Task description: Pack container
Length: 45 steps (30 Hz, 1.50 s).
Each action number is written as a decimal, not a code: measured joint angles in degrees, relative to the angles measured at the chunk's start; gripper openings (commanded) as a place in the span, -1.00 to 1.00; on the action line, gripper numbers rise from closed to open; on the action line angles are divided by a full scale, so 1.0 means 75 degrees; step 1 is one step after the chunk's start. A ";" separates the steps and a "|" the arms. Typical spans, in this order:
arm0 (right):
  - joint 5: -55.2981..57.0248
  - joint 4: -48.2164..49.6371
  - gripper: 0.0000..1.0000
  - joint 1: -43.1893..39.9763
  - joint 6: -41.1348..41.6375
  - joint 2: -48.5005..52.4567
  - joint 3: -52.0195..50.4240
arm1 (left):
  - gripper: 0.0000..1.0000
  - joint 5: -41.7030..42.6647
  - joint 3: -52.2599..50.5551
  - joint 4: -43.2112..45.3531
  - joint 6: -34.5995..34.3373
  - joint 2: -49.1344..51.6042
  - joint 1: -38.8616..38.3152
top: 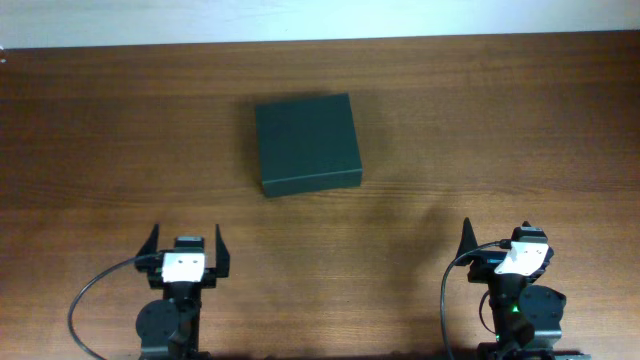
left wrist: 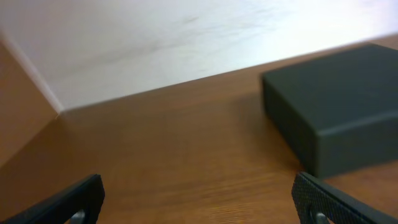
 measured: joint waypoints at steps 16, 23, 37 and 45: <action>0.0000 0.0000 0.97 0.0000 0.0006 0.0000 0.0000 | 0.99 -0.0615 0.0000 -0.0017 -0.0970 -0.0012 0.0000; 0.0000 0.0000 0.97 0.0000 -0.0003 0.0000 0.0000 | 0.99 -0.0530 0.0000 -0.0017 -0.1043 -0.0012 0.0000; 0.0000 0.0000 0.97 0.0000 0.0006 0.0000 0.0000 | 0.99 -0.0507 0.0000 -0.0017 -0.1049 -0.0012 0.0000; 0.0000 0.0000 0.97 0.0000 0.0003 0.0000 0.0000 | 0.98 -0.0507 0.0000 -0.0017 -0.1049 -0.0012 0.0000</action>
